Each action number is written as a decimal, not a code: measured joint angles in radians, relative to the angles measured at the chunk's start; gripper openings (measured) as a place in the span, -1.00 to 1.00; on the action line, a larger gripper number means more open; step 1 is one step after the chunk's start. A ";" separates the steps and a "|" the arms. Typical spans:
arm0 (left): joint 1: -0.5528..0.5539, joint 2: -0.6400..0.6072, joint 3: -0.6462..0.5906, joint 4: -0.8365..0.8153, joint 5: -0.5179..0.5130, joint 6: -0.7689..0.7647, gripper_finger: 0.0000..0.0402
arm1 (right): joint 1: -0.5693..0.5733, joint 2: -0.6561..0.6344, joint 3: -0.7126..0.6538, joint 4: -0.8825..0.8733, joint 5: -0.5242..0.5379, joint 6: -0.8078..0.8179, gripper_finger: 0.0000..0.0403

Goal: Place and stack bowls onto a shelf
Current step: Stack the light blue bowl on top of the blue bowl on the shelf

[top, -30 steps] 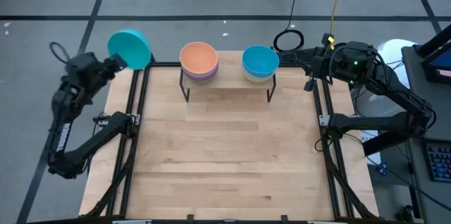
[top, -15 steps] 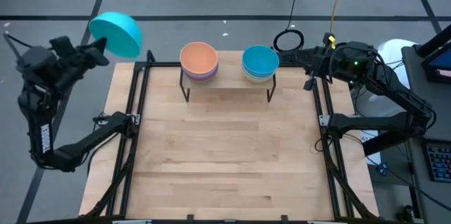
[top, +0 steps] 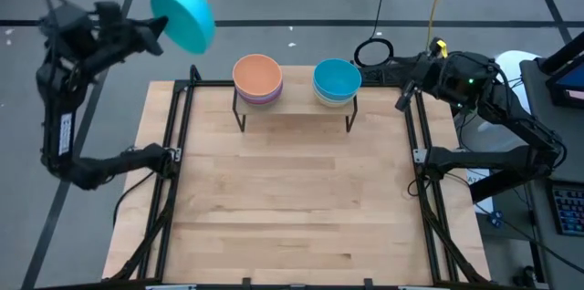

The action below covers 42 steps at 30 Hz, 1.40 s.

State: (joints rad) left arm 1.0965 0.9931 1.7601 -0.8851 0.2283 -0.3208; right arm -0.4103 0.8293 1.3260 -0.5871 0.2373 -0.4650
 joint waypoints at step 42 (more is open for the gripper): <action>-0.760 0.740 0.409 0.197 -0.576 0.305 -0.95 | 0.000 0.015 0.000 0.014 -0.034 0.177 -0.49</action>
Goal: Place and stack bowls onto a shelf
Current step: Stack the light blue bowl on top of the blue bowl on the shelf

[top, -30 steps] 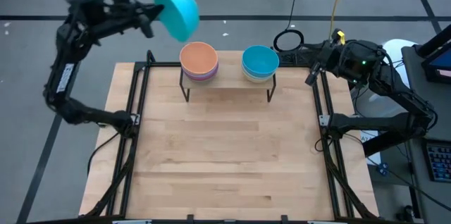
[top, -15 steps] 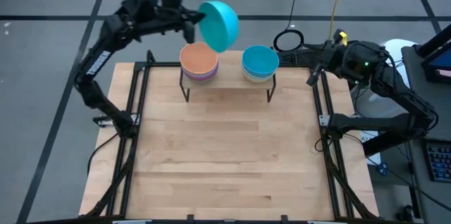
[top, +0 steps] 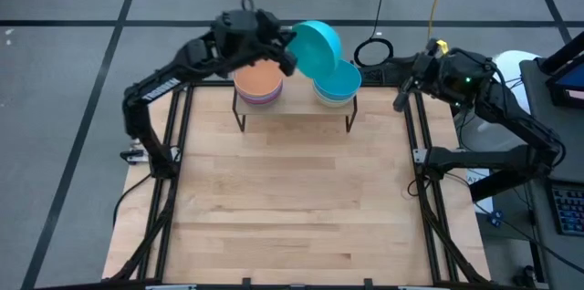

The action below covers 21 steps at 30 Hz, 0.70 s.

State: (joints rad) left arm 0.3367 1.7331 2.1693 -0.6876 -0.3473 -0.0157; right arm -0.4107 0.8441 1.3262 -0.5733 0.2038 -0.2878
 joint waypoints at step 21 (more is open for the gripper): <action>-0.056 0.205 0.000 0.328 -0.319 0.021 -0.95 | 0.002 0.091 0.000 0.194 -0.070 0.067 -0.49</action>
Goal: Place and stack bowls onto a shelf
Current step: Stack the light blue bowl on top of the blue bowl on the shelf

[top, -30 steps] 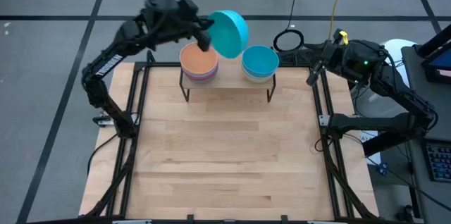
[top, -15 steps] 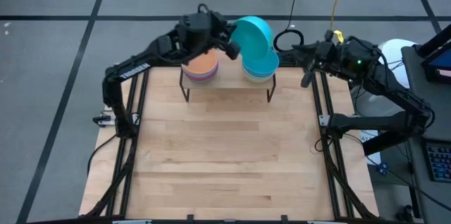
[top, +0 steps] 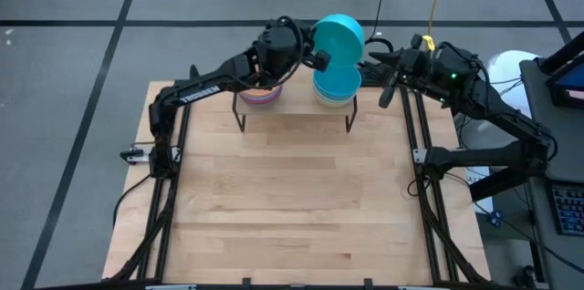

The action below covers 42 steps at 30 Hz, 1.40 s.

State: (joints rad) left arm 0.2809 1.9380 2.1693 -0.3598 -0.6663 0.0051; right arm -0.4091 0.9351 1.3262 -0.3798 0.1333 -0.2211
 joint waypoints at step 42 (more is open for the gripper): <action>-0.054 0.026 0.000 0.103 -0.074 0.039 -0.95 | 0.000 0.107 0.000 0.137 0.340 -0.054 -0.49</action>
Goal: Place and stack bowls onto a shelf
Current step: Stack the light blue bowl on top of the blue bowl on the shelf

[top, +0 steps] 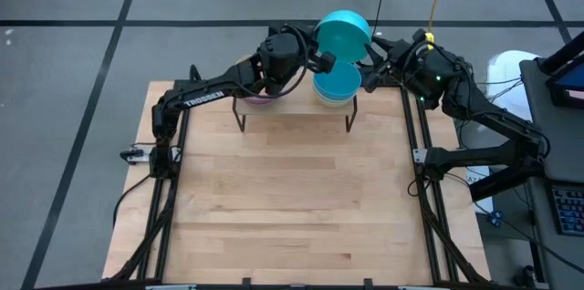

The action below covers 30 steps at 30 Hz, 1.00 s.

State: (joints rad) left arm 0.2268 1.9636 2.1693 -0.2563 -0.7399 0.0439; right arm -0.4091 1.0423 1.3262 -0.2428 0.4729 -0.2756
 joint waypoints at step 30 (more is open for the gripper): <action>-0.061 -0.001 0.000 -0.041 -0.044 -0.004 -0.95 | -0.003 0.000 0.000 0.015 0.028 -0.028 -0.92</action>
State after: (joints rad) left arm 0.1658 1.9629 2.1693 -0.2974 -0.7838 0.0396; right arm -0.4122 1.0428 1.3262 -0.2282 0.5009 -0.3037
